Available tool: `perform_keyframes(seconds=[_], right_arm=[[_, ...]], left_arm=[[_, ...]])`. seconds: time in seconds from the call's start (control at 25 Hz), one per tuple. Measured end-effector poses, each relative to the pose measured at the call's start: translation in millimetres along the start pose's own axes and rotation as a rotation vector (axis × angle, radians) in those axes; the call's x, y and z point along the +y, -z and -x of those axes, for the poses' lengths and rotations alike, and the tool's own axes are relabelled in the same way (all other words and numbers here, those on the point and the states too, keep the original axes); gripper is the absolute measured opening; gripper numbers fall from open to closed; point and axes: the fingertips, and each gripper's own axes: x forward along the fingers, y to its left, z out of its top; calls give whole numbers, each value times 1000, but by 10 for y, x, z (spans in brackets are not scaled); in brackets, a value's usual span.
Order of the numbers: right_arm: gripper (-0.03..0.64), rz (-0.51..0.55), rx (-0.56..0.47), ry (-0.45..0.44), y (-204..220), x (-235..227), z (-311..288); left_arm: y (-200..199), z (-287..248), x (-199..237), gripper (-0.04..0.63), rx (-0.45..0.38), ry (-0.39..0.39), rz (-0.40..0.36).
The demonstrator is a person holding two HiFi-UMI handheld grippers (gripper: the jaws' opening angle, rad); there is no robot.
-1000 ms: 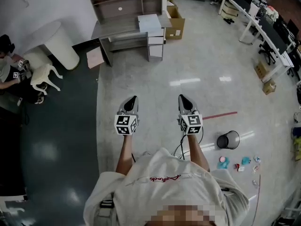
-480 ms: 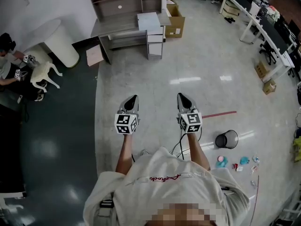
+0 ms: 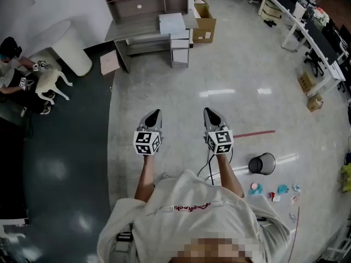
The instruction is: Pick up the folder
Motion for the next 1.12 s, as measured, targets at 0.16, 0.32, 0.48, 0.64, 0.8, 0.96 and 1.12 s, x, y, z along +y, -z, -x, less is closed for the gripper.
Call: perform_keyframes(seconds=[0.16,0.32,0.48,0.64,0.8,0.96,1.12], right_arm=[[6,-8,2,1,21,-101,-8],[6,-18,14,5,44,-166,-25],[6,-21,19,2,80,-185,-34],[6,-18,23,-2,108,-186,-89],[6,-14,30,0,142,-220,-146],[6,-10,30,0,130,-259,-248],[6,-6,34,-10,129,-308,-415]], left_arm=[[18,-75,-63,0,0,0,-7],[16,-142,-71,-1,1,1,-4],[20,-219,-120,0,-1,13,-7],[48,-307,-132,0,4,26,-8],[95,-385,-139,-2,8,35,0],[106,-502,-95,0,8,41,4],[63,-669,-16,-1,0,45,6]])
